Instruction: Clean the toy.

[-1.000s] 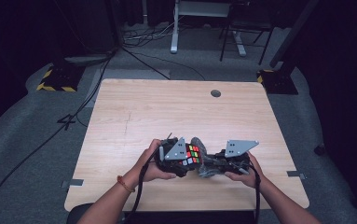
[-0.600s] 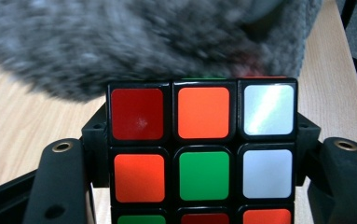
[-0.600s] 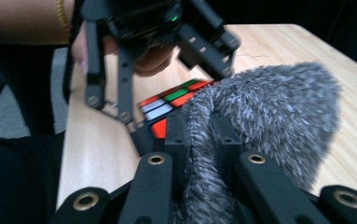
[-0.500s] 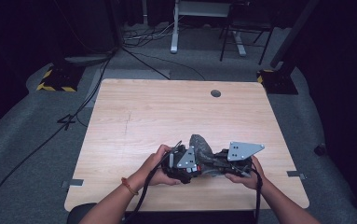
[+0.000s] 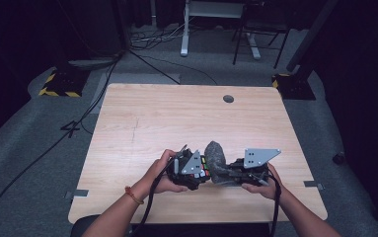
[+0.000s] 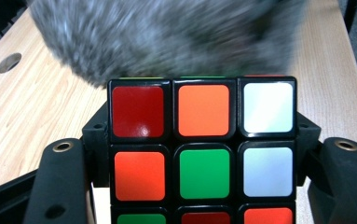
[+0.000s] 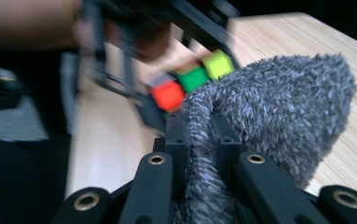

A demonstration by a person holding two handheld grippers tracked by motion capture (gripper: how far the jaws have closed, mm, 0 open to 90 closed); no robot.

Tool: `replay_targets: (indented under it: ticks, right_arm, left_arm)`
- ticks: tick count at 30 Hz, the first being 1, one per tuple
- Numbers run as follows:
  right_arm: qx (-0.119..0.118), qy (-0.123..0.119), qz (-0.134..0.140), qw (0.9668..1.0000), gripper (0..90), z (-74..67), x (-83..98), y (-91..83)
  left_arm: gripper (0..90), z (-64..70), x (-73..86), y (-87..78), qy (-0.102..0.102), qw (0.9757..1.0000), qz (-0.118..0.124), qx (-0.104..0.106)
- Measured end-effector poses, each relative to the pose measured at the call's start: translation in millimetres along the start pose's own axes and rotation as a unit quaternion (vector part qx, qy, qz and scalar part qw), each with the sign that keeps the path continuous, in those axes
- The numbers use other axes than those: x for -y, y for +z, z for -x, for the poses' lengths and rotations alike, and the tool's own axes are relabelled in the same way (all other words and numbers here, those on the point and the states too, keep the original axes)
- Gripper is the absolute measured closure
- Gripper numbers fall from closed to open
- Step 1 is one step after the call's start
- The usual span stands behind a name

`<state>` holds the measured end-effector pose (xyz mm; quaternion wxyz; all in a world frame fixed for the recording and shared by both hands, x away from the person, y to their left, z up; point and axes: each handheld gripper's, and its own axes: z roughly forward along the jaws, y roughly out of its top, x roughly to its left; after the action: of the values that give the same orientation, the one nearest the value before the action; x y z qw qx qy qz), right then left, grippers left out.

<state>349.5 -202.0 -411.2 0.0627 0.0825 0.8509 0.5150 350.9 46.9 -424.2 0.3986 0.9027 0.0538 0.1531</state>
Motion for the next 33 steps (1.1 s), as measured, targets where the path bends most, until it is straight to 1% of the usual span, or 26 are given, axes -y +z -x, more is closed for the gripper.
replay_targets:
  ticks: [1,2,4,5,6,8,9,10,12,13,14,15,16,17,19,20,23,25,30,33]
  right_arm:
    - [-0.009,-0.004,0.006,0.9999,80.8,-2.2,-1.4,-0.3]
    - [-0.012,-0.011,0.01,0.9998,80.8,-4.2,-2.5,-0.3]
    - [-0.011,-0.013,0.015,0.9997,80.7,-4.1,-2.0,-0.6]
    - [-0.001,-0.01,0.011,0.9999,80.7,-2.9,-1.3,-0.3]
    - [0.011,-0.009,0.0,0.9999,80.8,-1.2,-0.3,0.4]
    - [0.036,-0.006,-0.023,0.9991,80.7,3.9,4.7,3.3]
    - [0.046,0.003,-0.032,0.9984,80.7,7.2,8.4,5.4]
    - [0.047,0.014,-0.039,0.998,80.7,11.0,12.2,7.3]
    - [0.045,0.03,-0.051,0.9973,80.7,16.5,17.9,10.8]
    - [0.04,0.033,-0.056,0.9971,80.7,17.8,19.6,12.4]
    - [0.032,0.032,-0.055,0.9974,80.7,18.2,20.6,13.8]
    - [0.023,0.034,-0.053,0.9978,80.6,17.7,20.9,15.1]
    - [0.016,0.03,-0.051,0.9981,80.6,16.5,20.3,15.5]
    - [0.006,0.027,-0.042,0.9987,80.7,15.1,19.4,15.2]
    - [0.002,0.023,-0.035,0.9991,80.6,13.6,17.9,13.5]
    - [-0.005,0.024,-0.025,0.9994,80.6,13.4,17.9,11.5]
    - [-0.013,0.026,-0.009,0.9995,80.7,14.4,17.6,7.4]
    - [-0.016,0.026,-0.001,0.9995,80.7,14.0,16.5,5.7]
    - [-0.024,0.02,0.014,0.9994,80.8,11.9,15.0,3.6]
    - [-0.03,0.016,0.023,0.9992,80.9,10.8,13.8,2.1]
  left_arm:
    - [33.5,0.5,-0.1,0.3,0.001,1.0,0.002,0.003]
    - [33.5,1.3,-0.6,0.1,0.002,1.0,0.003,0.003]
    - [33.5,3.4,-2.1,-1.0,0.007,1.0,0.004,-0.001]
    - [33.5,3.9,-2.5,-1.6,0.008,0.9999,0.007,-0.001]
    - [33.5,3.9,-2.4,-2.1,0.006,0.9999,0.009,0.001]
    - [33.5,3.6,-2.5,-2.9,0.008,0.9999,0.011,-0.002]
    - [33.5,3.4,-2.5,-3.5,0.007,0.9999,0.014,0.0]
    - [33.5,3.2,-2.6,-4.4,0.006,0.9998,0.017,0.0]
    - [33.5,3.0,-3.3,-6.0,0.008,0.9996,0.027,0.0]
    - [33.5,3.2,-3.3,-7.0,0.005,0.9993,0.036,0.001]
    - [33.5,2.5,-3.5,-8.1,0.003,0.9991,0.042,0.003]
    - [33.5,1.9,-3.5,-8.0,0.002,0.9991,0.041,0.007]
    - [33.5,2.3,-3.0,-7.3,0.003,0.9993,0.038,0.005]
    - [33.5,2.1,-2.0,-7.0,0.004,0.9993,0.037,0.004]
    - [33.4,0.7,0.1,-6.6,-0.001,0.9993,0.037,0.01]
    - [33.3,0.2,0.8,-6.4,-0.002,0.9993,0.037,0.012]
    - [33.1,-0.8,2.1,-6.7,-0.002,0.9992,0.037,0.016]
    - [33.1,-1.0,2.3,-6.6,0.002,0.9994,0.033,0.015]
    - [33.1,-1.1,2.5,-6.6,0.001,0.9992,0.033,0.022]
    - [33.0,-0.9,2.5,-6.2,0.002,0.9993,0.027,0.025]
